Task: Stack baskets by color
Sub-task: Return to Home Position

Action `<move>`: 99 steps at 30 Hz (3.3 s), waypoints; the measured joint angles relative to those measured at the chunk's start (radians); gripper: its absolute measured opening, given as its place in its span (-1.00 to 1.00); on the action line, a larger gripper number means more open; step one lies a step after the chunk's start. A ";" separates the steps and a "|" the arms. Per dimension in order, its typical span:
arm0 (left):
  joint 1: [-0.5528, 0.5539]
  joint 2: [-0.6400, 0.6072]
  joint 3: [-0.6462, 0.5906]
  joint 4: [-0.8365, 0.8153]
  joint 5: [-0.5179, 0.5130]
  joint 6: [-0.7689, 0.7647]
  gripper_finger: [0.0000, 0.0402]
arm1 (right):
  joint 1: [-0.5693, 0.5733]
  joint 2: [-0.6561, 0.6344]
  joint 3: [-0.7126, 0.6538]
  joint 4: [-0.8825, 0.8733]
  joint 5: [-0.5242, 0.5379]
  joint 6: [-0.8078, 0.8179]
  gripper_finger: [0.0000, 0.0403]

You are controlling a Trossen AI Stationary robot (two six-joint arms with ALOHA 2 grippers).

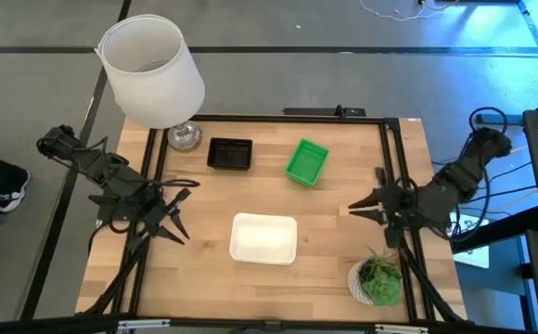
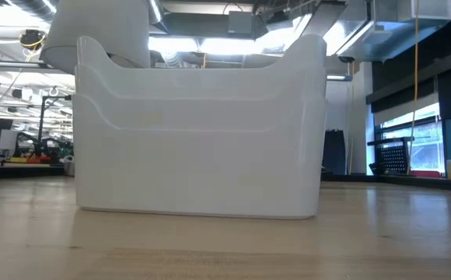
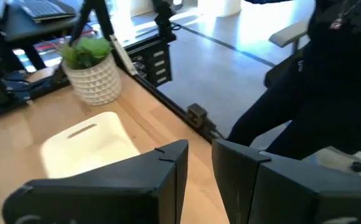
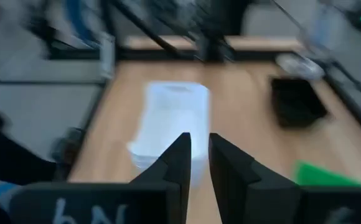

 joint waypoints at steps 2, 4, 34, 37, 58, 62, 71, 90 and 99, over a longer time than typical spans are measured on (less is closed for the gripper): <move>0.011 -0.005 0.000 -0.002 -0.011 0.015 -0.68 | -0.042 -0.088 -0.130 0.174 -0.118 -0.098 -0.72; 0.028 -0.014 0.000 -0.002 -0.010 0.019 -0.68 | -0.083 -0.165 -0.242 0.315 -0.245 -0.181 -0.72; 0.132 -0.762 -0.512 0.119 -0.036 -0.035 -0.68 | -0.321 -0.794 -0.807 0.568 -0.503 -0.204 -0.72; 0.132 -0.759 -0.526 0.108 -0.059 -0.039 -0.68 | -0.321 -0.839 -0.822 0.566 -0.505 -0.204 -0.72; 0.132 -0.759 -0.692 0.292 -0.088 0.012 -0.68 | -0.321 -0.889 -1.062 0.812 -0.496 -0.241 -0.72; 0.133 -0.759 -0.734 0.301 -0.108 0.018 -0.68 | -0.331 -0.885 -1.062 0.810 -0.497 -0.218 -0.72; 0.185 -0.759 -0.884 0.403 -0.131 0.020 -0.68 | -0.348 -0.888 -1.062 0.783 -0.513 -0.268 -0.72; 0.241 -0.755 -0.918 0.484 -0.168 0.095 -0.68 | -0.348 -0.886 -1.061 0.720 -0.462 -0.222 -0.72; 0.241 -0.755 -0.918 0.484 -0.164 0.095 -0.68 | -0.348 -0.886 -1.061 0.720 -0.462 -0.221 -0.72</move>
